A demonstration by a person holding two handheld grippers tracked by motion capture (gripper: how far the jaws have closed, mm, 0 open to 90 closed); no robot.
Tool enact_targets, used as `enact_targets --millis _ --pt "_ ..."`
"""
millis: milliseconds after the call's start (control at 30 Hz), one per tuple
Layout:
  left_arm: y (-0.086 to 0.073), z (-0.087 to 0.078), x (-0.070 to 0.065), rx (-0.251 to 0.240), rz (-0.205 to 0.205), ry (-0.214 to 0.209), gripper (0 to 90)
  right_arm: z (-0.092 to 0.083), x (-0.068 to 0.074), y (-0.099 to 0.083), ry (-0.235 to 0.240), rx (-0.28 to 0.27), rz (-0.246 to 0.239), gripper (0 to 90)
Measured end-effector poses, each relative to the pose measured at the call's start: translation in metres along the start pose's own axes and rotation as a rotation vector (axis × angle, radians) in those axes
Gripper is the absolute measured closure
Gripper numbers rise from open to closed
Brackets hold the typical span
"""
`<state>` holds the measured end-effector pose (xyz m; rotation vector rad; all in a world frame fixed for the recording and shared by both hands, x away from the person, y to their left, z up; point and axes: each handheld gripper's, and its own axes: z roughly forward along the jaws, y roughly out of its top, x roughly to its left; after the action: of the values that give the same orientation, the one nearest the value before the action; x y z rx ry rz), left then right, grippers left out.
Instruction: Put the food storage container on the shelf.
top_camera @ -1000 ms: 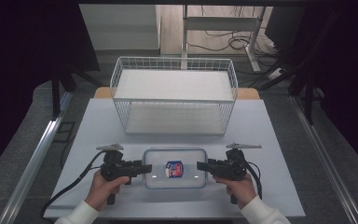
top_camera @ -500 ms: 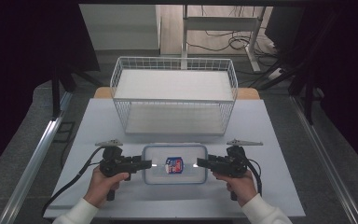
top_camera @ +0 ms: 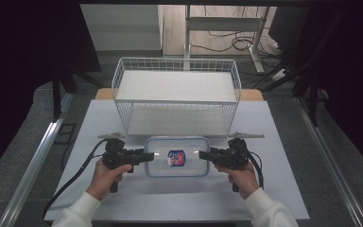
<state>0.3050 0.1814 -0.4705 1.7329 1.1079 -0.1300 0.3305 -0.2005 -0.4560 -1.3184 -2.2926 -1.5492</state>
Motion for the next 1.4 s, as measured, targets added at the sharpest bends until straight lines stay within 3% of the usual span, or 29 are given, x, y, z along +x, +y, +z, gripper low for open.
enact_targets --millis 333,600,967,1367,1400 --pt "0.029 0.014 0.026 0.005 -0.002 0.003 49.2 0.023 -0.029 0.028 0.001 -0.007 0.007 48.2" --pt "0.044 0.023 0.049 0.010 -0.014 0.004 49.2 0.039 -0.044 0.042 0.001 0.006 0.019 48.1" --pt "0.053 0.033 0.070 -0.001 -0.030 -0.016 49.2 0.052 -0.056 0.058 -0.015 0.000 0.015 48.1" --pt "0.053 0.041 0.082 0.018 -0.038 0.002 48.9 0.066 -0.067 0.054 -0.024 0.005 0.047 47.3" --pt "0.052 0.041 0.082 0.014 -0.052 -0.001 48.8 0.067 -0.068 0.054 -0.024 0.008 0.048 47.3"
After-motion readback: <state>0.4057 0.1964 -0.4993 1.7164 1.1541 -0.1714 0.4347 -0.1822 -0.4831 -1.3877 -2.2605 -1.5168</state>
